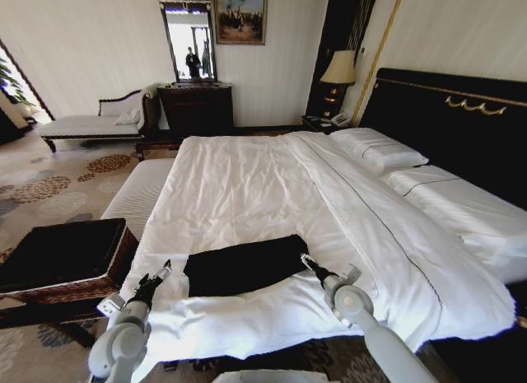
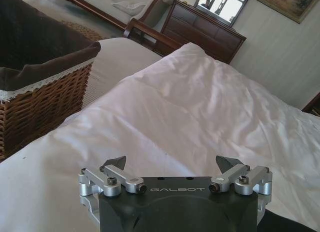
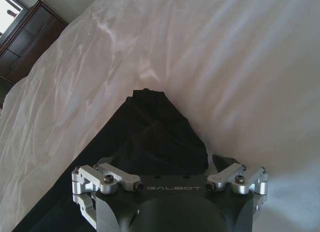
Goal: Fold the clothes on the bed and place them into the basket.
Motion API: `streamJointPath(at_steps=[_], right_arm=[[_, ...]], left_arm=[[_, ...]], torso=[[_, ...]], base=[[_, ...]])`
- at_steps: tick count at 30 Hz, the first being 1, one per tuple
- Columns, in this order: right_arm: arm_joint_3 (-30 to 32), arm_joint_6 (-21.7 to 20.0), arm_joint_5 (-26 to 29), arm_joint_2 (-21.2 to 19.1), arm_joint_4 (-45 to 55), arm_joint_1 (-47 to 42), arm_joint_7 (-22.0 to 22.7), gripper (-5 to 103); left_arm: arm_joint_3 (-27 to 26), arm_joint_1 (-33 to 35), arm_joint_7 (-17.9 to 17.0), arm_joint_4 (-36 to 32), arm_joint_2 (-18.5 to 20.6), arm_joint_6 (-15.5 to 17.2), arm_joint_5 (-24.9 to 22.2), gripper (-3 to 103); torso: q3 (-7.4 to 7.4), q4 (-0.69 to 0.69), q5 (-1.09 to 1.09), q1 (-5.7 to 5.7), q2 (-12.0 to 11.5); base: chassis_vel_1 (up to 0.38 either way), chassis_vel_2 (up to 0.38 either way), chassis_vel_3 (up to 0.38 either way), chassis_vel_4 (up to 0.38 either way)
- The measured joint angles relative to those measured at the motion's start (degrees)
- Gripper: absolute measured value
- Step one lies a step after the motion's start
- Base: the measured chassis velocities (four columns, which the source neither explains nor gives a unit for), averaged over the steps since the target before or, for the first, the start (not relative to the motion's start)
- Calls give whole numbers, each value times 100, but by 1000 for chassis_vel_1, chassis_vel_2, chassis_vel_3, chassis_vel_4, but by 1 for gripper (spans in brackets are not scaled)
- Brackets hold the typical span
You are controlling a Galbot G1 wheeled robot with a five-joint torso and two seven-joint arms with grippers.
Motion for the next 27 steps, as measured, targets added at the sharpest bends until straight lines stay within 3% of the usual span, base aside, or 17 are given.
streamJointPath(at_steps=[8, 12, 15, 18, 22, 24, 27], right_arm=[[-104, 7, -44, 372, -307, 196, -242, 100], [-147, 41, -69, 407, -405, 288, -343, 94], [-156, 62, -74, 342, -456, 337, -387, 79], [-170, 84, -101, 312, -486, 353, -422, 73], [-204, 191, -257, 342, -641, 421, -523, 51], [-208, 210, -282, 352, -680, 440, -537, 51], [-210, 256, -358, 366, -811, 506, -576, 35]], left_arm=[[-54, 32, -3, -21, 27, 0, -31, 100], [-76, 14, -7, -21, 61, 0, -61, 100], [-84, -8, -11, 2, 78, 0, -67, 100], [-85, -18, -15, 11, 77, 0, -70, 100], [-71, -12, -17, -5, 69, 0, -68, 100], [-71, -11, -18, -12, 70, 0, -68, 100], [-73, -19, -22, -20, 79, 1, -73, 100]], torso=[[0, 0, 0, 0, 0], [0, 0, 0, 0, 0], [0, 0, 0, 0, -1], [0, 0, 0, 0, -1], [0, 0, 0, 0, -1], [0, 0, 0, 0, -1], [0, 0, 0, 0, -1]], base=[[0, 0, 0, 0], [0, 0, 0, 0], [0, 0, 0, 0], [0, 0, 0, 0], [0, 0, 0, 0], [0, 0, 0, 0], [0, 0, 0, 0]])
